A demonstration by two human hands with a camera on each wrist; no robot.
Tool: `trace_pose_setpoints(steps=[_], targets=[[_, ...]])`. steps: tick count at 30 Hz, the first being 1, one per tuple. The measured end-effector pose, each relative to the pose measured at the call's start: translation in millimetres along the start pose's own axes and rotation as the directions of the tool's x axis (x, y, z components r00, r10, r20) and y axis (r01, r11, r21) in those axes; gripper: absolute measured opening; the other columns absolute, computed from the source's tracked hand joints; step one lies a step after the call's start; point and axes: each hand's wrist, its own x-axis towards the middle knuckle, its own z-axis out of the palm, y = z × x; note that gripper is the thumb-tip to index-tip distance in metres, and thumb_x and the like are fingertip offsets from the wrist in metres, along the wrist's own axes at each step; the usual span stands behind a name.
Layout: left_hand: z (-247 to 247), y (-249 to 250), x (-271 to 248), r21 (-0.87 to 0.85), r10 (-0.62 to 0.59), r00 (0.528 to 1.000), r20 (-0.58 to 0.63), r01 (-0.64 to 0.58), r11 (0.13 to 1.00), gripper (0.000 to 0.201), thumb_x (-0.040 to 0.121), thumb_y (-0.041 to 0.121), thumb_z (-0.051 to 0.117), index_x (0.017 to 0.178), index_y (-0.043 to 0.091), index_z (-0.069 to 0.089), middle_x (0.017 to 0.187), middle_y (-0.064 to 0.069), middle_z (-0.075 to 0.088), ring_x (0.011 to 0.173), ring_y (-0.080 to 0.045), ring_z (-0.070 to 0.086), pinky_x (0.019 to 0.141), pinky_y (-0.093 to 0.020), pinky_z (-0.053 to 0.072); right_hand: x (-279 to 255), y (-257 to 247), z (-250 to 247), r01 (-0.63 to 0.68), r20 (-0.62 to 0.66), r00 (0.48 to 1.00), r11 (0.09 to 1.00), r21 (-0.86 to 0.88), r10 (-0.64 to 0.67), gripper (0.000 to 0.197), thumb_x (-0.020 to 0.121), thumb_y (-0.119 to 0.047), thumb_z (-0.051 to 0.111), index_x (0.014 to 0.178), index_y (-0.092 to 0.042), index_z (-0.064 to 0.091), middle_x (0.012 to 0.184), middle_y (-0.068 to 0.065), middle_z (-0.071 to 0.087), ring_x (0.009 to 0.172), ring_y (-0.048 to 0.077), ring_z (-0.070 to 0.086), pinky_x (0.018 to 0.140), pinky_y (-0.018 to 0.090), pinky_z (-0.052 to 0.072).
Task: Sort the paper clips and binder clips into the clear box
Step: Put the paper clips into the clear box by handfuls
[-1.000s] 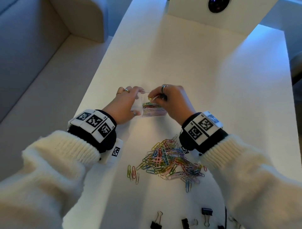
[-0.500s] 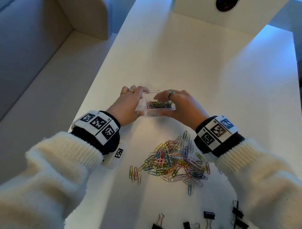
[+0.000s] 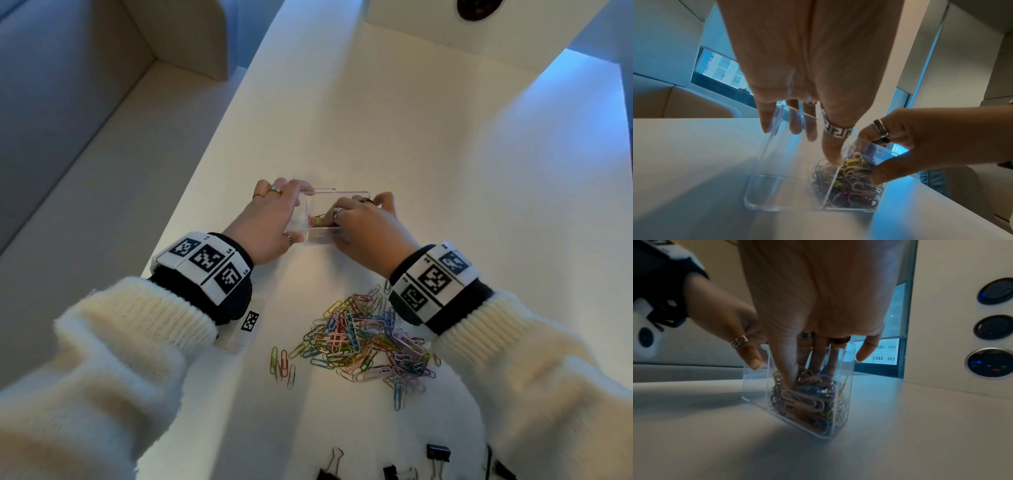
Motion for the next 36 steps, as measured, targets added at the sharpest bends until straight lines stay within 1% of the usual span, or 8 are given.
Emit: trace_pose_setpoints(steps=[6, 9, 12, 17, 21, 24, 29, 36], targets=[[1, 0, 0, -0.003, -0.002, 1.0, -0.008, 0.002, 1.0, 0.063, 0.084, 0.012, 0.062, 0.136, 0.019, 0.028, 0.123, -0.008, 0.042, 0.113, -0.024, 0.029, 0.095, -0.029, 0.028, -12, 12, -15, -0.015, -0.101, 0.994, 0.982, 0.189, 0.035, 0.028, 0.087, -0.013, 0.052, 0.111, -0.027, 0.057, 0.11, -0.008, 0.059, 0.101, 0.015, 0.054, 0.093, 0.035, 0.018], [1, 0, -1, -0.007, -0.008, 1.0, 0.001, 0.008, 1.0, 0.063, 0.084, 0.012, 0.062, 0.137, 0.019, 0.027, 0.124, -0.008, 0.042, 0.114, -0.025, 0.029, 0.096, -0.031, 0.028, -11, 7, -11, 0.028, -0.012, 1.0, 0.994, 0.109, -0.027, 0.022, 0.088, -0.019, 0.047, 0.107, -0.026, 0.059, 0.106, -0.009, 0.06, 0.102, 0.014, 0.053, 0.093, 0.035, 0.019], [0, 2, -1, -0.006, -0.007, 1.0, 0.005, 0.007, 1.0, 0.064, 0.084, 0.013, 0.062, 0.137, 0.019, 0.026, 0.125, -0.009, 0.041, 0.114, -0.026, 0.029, 0.096, -0.03, 0.026, -7, 2, -4, 0.021, 0.096, 0.995, 0.999, 0.047, -0.026, 0.022, 0.09, -0.023, 0.047, 0.109, -0.021, 0.058, 0.113, -0.006, 0.059, 0.108, 0.015, 0.051, 0.097, 0.039, 0.02], [1, 1, -1, 0.003, -0.008, 1.0, -0.002, 0.008, 1.0, 0.064, 0.084, 0.012, 0.061, 0.137, 0.019, 0.026, 0.125, -0.009, 0.042, 0.114, -0.025, 0.029, 0.094, -0.029, 0.027, -8, 4, -8, -0.035, -0.076, 0.996, 0.982, 0.184, 0.05, 0.033, 0.088, -0.018, 0.051, 0.121, -0.023, 0.054, 0.12, -0.005, 0.058, 0.112, 0.017, 0.051, 0.096, 0.034, 0.019], [1, 2, -1, 0.004, -0.014, 1.0, -0.005, 0.014, 1.0, 0.064, 0.084, 0.012, 0.06, 0.138, 0.018, 0.026, 0.125, -0.009, 0.041, 0.114, -0.025, 0.029, 0.094, -0.031, 0.029, -9, 0, 0, -0.036, -0.042, 0.998, 0.999, 0.036, 0.037, 0.042, 0.089, -0.021, 0.049, 0.13, -0.024, 0.045, 0.129, -0.003, 0.051, 0.119, 0.021, 0.044, 0.095, 0.039, 0.021], [0, 3, -2, 0.005, -0.021, 1.0, -0.001, 0.021, 1.0, 0.064, 0.084, 0.011, 0.06, 0.138, 0.018, 0.025, 0.125, -0.009, 0.041, 0.114, -0.026, 0.029, 0.095, -0.032, 0.029, -6, -5, 8, -0.034, 0.003, 0.999, 0.999, 0.008, 0.034, 0.04, 0.088, -0.018, 0.047, 0.128, -0.023, 0.046, 0.129, -0.004, 0.047, 0.118, 0.021, 0.042, 0.094, 0.041, 0.023], [1, 2, -2, 0.014, -0.019, 1.0, -0.001, 0.019, 1.0, 0.065, 0.084, 0.013, 0.061, 0.138, 0.018, 0.025, 0.126, -0.008, 0.041, 0.115, -0.025, 0.028, 0.097, -0.035, 0.032, -9, 13, -10, -0.095, -0.091, 0.989, 0.974, 0.203, 0.115, 0.032, 0.086, -0.024, 0.055, 0.118, -0.025, 0.053, 0.12, -0.007, 0.055, 0.113, 0.017, 0.043, 0.094, 0.039, 0.022], [1, 3, -2, 0.009, -0.022, 1.0, -0.012, 0.022, 1.0, 0.064, 0.083, 0.01, 0.059, 0.138, 0.018, 0.026, 0.124, -0.009, 0.042, 0.113, -0.026, 0.029, 0.095, -0.035, 0.032, -3, -2, 2, 0.029, -0.025, 0.999, 0.998, -0.053, -0.03, 0.04, 0.088, -0.019, 0.048, 0.127, -0.025, 0.048, 0.122, -0.006, 0.05, 0.116, 0.023, 0.041, 0.09, 0.041, 0.024]])
